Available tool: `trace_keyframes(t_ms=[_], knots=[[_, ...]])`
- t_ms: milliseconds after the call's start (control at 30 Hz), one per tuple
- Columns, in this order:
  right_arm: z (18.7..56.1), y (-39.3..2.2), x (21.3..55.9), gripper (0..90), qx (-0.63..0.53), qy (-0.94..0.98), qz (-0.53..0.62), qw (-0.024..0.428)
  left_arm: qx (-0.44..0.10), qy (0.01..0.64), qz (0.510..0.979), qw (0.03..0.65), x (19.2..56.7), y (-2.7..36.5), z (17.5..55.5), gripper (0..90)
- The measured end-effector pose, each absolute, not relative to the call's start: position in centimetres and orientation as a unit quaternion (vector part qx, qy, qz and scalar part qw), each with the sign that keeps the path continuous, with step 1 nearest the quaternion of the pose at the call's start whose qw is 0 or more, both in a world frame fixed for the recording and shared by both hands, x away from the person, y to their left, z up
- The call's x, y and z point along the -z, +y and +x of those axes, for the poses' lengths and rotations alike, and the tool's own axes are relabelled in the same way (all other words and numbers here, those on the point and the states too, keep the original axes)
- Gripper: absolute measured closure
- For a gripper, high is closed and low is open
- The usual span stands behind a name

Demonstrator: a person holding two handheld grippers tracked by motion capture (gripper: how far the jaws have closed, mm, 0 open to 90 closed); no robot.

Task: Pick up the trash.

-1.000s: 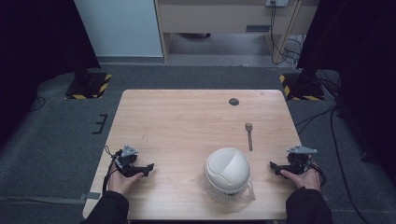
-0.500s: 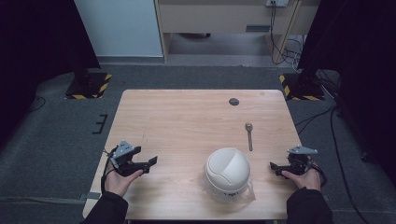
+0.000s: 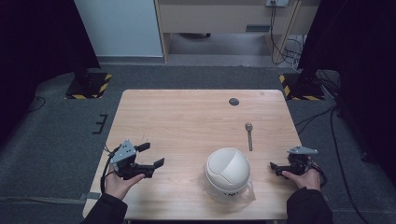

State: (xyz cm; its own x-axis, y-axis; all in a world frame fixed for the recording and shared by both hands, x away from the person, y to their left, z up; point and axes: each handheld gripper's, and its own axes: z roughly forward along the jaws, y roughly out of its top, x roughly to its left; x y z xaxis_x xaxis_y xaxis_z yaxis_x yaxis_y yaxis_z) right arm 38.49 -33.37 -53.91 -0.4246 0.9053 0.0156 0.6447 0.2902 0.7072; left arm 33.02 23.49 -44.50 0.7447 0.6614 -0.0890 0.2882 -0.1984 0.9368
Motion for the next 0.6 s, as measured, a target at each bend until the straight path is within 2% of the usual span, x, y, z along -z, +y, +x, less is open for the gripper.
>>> trace_keyframes(t_ms=[267,600], knots=[[38.5,-33.4,53.9,0.8,-0.327,0.778,0.498,0.199,-0.125,0.243,0.764,0.584,43.4,20.2,31.9,13.5],[38.5,-33.4,53.9,0.8,-0.327,0.778,0.498,0.199,-0.092,0.178,0.780,0.593,42.5,15.9,31.1,12.7]])
